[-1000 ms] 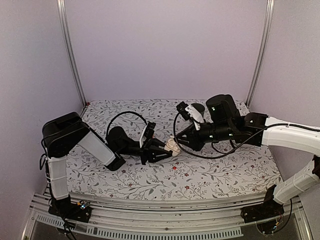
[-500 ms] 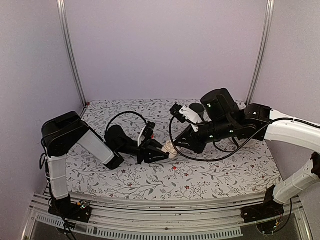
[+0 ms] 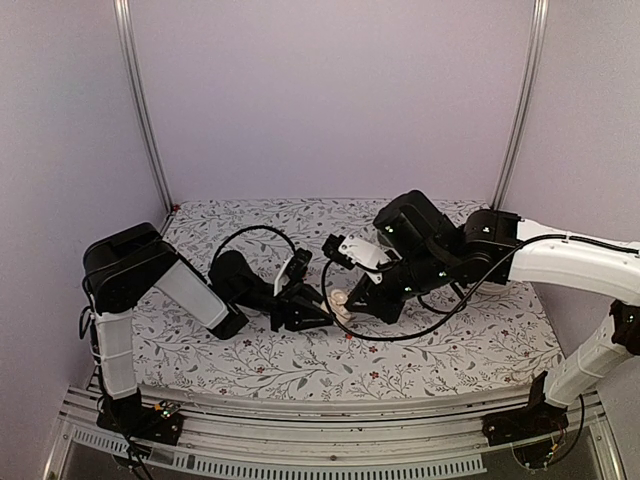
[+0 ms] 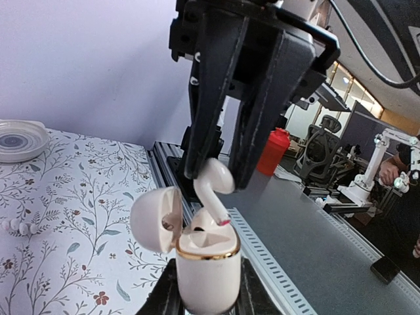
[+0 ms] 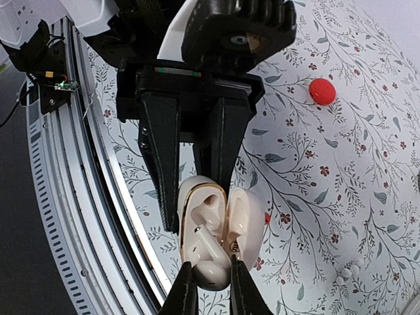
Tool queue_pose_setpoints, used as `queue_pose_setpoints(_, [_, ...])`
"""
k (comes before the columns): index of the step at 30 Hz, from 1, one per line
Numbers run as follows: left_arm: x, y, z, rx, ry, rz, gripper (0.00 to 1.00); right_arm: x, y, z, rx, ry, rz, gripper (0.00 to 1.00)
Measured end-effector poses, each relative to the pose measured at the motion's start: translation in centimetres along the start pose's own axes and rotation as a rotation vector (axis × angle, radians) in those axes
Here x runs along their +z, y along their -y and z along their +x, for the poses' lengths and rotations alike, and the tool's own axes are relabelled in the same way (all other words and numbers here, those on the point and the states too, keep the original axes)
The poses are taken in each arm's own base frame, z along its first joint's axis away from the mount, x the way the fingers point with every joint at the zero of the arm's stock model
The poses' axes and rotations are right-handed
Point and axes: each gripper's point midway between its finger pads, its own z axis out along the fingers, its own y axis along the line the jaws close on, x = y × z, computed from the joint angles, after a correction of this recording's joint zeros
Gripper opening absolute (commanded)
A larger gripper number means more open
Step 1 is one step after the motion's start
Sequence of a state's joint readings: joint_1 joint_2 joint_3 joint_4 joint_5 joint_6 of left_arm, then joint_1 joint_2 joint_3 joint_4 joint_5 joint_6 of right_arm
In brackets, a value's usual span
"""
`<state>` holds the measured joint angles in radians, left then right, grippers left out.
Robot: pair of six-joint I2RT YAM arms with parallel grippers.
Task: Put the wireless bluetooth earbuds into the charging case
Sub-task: Insert the left earbud into the left side groove of the charging case.
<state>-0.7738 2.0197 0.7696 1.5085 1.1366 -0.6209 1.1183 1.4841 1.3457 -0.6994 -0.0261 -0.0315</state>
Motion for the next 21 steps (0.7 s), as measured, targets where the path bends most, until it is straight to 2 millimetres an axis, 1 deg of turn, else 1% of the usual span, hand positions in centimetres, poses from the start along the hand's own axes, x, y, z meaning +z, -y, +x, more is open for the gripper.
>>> queue_pose_setpoints(5, [0.0,0.3,0.1,0.042,-0.009,0.014,0.00,-0.1,0.4,0.1,-0.011,-0.009,0.022,0.10])
queue_pose_setpoints(8, [0.1,0.6,-0.2,0.077,-0.010,0.022,0.00,0.0,0.4,0.3,-0.015,-0.020,0.026,0.09])
queue_pose_setpoints(13, [0.2,1.2,-0.8,0.111,-0.013,0.035,0.00,-0.2,0.1,-0.4,-0.032,-0.008,0.032,0.09])
queue_pose_setpoints(21, [0.2,1.0,-0.5,0.110,-0.024,0.031,0.00,-0.1,0.2,-0.6,-0.057,-0.020,0.053,0.09])
